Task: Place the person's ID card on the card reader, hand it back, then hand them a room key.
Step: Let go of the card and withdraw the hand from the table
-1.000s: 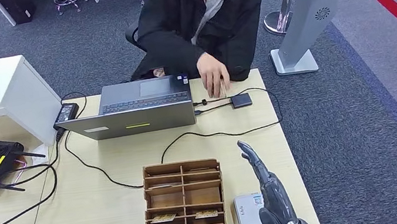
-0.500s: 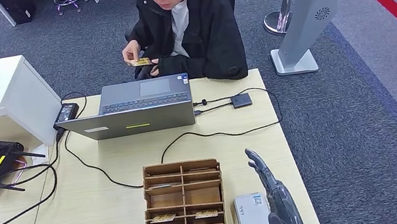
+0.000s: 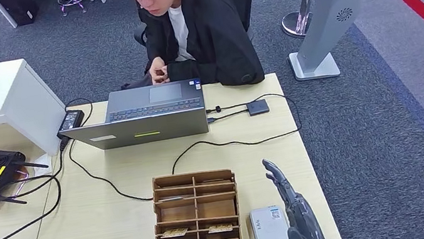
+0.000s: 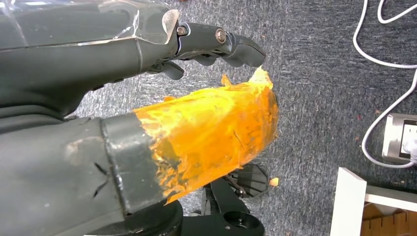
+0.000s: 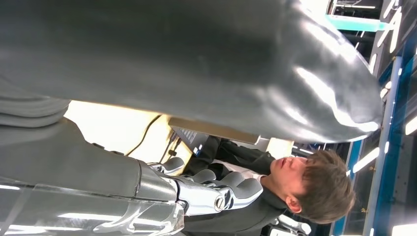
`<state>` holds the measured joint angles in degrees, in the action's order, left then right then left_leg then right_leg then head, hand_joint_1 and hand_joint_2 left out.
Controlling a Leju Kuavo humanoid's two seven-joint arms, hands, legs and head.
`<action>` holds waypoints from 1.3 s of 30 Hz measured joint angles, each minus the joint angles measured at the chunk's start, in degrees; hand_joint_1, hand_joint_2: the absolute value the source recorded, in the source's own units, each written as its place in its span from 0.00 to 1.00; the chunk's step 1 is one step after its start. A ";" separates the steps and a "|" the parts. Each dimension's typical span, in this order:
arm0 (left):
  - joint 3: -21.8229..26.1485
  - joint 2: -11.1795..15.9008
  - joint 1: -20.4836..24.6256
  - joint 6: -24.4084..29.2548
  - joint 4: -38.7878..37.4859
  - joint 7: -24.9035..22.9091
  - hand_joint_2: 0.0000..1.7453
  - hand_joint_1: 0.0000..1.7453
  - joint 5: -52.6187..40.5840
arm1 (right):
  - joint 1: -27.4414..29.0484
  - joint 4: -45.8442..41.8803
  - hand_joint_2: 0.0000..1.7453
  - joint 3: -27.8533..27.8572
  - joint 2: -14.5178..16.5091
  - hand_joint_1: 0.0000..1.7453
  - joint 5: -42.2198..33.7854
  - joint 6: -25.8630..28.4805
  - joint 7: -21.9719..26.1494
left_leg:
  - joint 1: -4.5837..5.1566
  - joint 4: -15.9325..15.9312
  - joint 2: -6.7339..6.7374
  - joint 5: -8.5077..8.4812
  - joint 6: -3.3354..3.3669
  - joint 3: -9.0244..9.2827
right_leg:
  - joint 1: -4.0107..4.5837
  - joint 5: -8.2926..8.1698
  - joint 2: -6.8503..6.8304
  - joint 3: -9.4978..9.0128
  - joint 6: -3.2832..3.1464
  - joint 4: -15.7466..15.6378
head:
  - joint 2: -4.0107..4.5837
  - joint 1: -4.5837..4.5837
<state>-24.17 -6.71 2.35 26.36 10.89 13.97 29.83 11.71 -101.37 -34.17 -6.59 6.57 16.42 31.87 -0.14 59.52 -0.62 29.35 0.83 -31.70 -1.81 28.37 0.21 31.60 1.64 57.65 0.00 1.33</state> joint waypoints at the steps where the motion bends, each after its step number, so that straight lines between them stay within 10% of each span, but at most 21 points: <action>1: 0.00 -0.03 -0.01 0.02 -0.01 0.00 0.00 0.00 0.00 | 0.00 0.00 0.00 -0.09 -0.04 0.00 -0.04 0.00 0.00 | 0.00 0.00 0.00 0.00 0.00 0.00 | 0.00 0.00 0.00 0.00 0.00 0.00 | 0.00 0.00; 39: 0.77 -0.56 -0.10 0.70 -0.01 0.91 0.00 0.00 0.74 | -0.51 0.00 0.00 -1.11 -0.32 0.00 -2.85 -2.01 0.59 | 0.00 0.00 0.00 0.00 0.00 0.00 | 0.00 0.00 0.00 0.00 0.00 0.00 | 0.00 0.00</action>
<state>-23.41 -7.27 2.25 27.06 10.88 14.88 30.57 11.20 -101.37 -35.28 -6.91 3.73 14.41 32.46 -0.14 59.51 -0.62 29.35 0.83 -31.70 -1.81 28.37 0.21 31.60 1.64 57.65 0.00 1.33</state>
